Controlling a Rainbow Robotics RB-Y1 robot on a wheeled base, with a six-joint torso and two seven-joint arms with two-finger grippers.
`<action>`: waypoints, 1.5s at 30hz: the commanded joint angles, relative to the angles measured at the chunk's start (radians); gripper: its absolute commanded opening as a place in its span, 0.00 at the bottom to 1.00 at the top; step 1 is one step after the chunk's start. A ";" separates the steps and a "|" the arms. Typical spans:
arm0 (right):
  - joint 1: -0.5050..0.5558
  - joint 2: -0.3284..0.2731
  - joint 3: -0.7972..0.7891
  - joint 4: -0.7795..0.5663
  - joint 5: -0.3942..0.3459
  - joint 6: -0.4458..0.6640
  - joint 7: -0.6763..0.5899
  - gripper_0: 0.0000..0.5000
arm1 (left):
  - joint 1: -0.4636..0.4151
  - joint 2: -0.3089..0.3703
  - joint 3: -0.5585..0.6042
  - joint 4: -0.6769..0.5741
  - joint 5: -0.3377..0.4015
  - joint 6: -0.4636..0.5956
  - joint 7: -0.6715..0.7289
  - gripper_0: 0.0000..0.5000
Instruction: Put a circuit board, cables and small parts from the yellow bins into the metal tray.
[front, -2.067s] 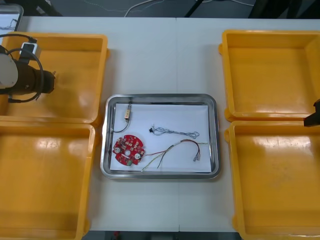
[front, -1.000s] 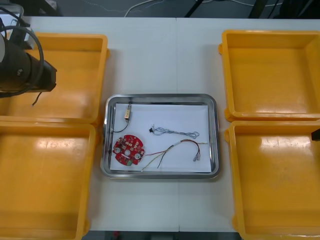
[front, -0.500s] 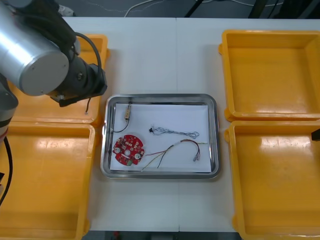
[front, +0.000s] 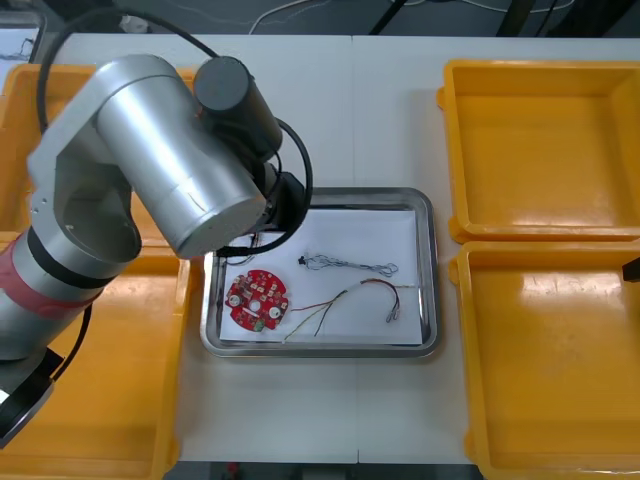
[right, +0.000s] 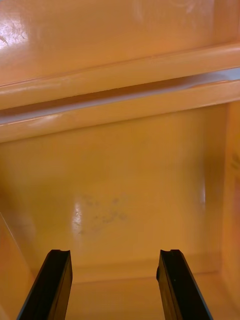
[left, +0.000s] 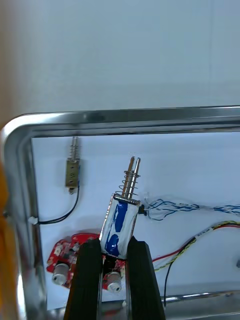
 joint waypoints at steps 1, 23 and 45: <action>0.012 -0.040 -0.031 -0.028 0.007 0.003 -0.004 1.00 | -0.054 -0.050 -0.085 0.060 -0.063 -0.081 0.005 0.00; 0.012 -0.040 -0.031 -0.028 0.007 0.003 -0.004 1.00 | -0.029 -0.080 -0.202 0.242 -0.197 -0.187 0.016 0.00; 0.012 -0.040 -0.031 -0.028 0.007 0.003 -0.004 1.00 | 0.081 -0.024 -0.200 0.250 -0.247 -0.258 0.001 0.00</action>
